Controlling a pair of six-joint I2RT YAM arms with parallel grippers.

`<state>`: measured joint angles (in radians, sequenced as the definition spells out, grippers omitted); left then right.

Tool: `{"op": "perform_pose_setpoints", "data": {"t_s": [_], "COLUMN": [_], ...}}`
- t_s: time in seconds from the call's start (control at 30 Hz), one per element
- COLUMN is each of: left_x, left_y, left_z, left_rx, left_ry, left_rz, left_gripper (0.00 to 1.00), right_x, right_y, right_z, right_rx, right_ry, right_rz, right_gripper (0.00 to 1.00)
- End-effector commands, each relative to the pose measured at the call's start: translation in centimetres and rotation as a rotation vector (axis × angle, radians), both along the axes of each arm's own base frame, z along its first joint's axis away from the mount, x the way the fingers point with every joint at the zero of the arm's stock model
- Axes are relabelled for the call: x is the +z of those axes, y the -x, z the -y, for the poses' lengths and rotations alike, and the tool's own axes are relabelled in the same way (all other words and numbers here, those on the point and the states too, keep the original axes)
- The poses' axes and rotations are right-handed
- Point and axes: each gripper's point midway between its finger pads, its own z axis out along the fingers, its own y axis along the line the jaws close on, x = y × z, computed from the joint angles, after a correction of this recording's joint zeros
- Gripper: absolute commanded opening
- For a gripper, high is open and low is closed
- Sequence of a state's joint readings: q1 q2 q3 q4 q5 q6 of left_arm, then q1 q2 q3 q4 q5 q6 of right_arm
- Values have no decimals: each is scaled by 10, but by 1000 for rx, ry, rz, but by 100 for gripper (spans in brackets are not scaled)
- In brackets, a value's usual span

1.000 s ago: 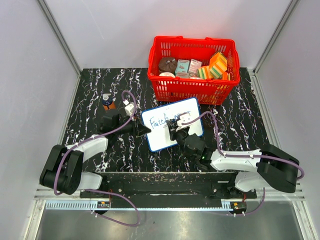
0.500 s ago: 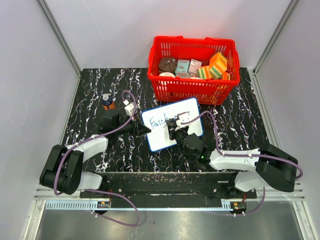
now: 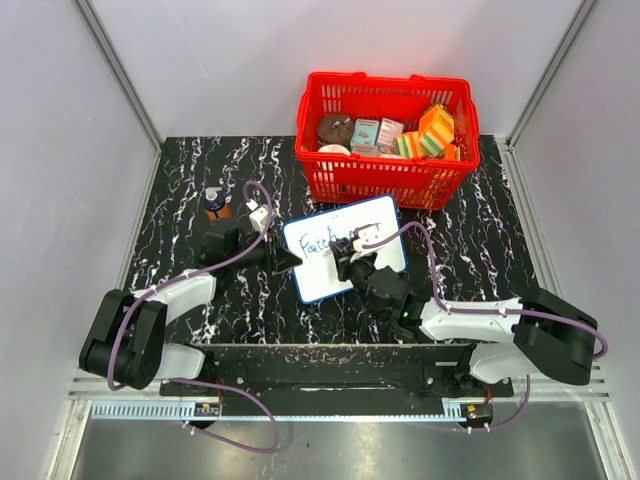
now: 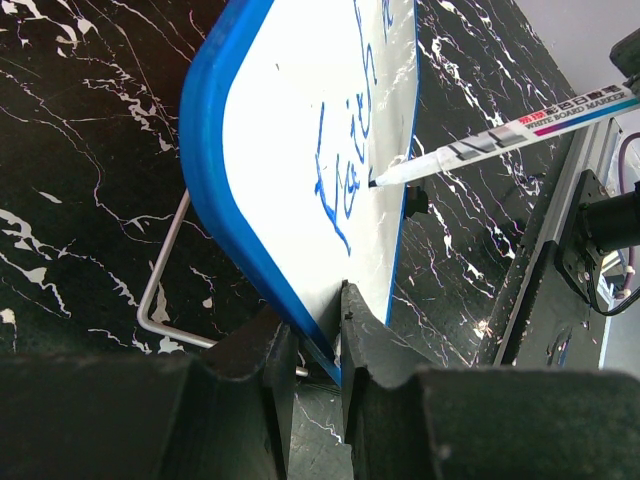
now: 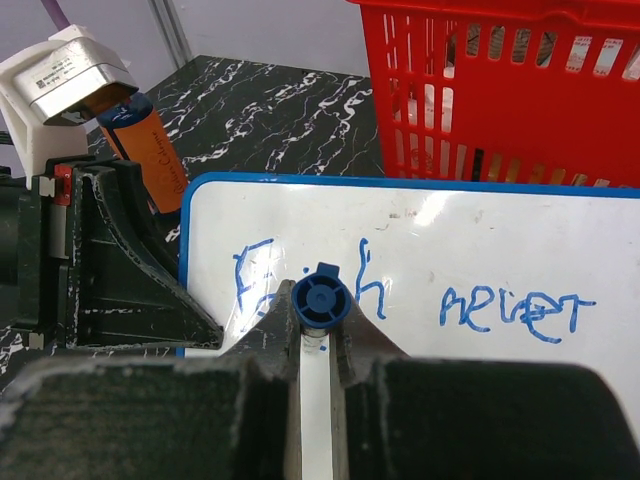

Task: Write a sentence on the whiteboard
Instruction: Write with the whiteboard marker on the whiteboard.

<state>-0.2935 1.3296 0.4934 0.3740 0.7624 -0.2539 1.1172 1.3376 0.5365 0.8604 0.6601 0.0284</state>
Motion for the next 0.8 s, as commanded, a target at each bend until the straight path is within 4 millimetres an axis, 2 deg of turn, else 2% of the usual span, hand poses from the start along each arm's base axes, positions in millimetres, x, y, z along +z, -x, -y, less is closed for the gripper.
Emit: {"op": "perform_pose_setpoints", "data": {"t_s": [0.0, 0.77], "left_x": [0, -1], "left_y": [-23, -23], "left_z": [-13, -14], "left_rx": [55, 57], "left_ry": [-100, -104], "left_rz": [155, 153], "left_gripper": [0, 0], "right_x": [7, -30], "right_y": [4, 20], "right_z": [-2, 2], "right_rx": [20, 85], "right_ry": [-30, -1], "right_rz": [-6, -101], "right_gripper": [0, 0]}}
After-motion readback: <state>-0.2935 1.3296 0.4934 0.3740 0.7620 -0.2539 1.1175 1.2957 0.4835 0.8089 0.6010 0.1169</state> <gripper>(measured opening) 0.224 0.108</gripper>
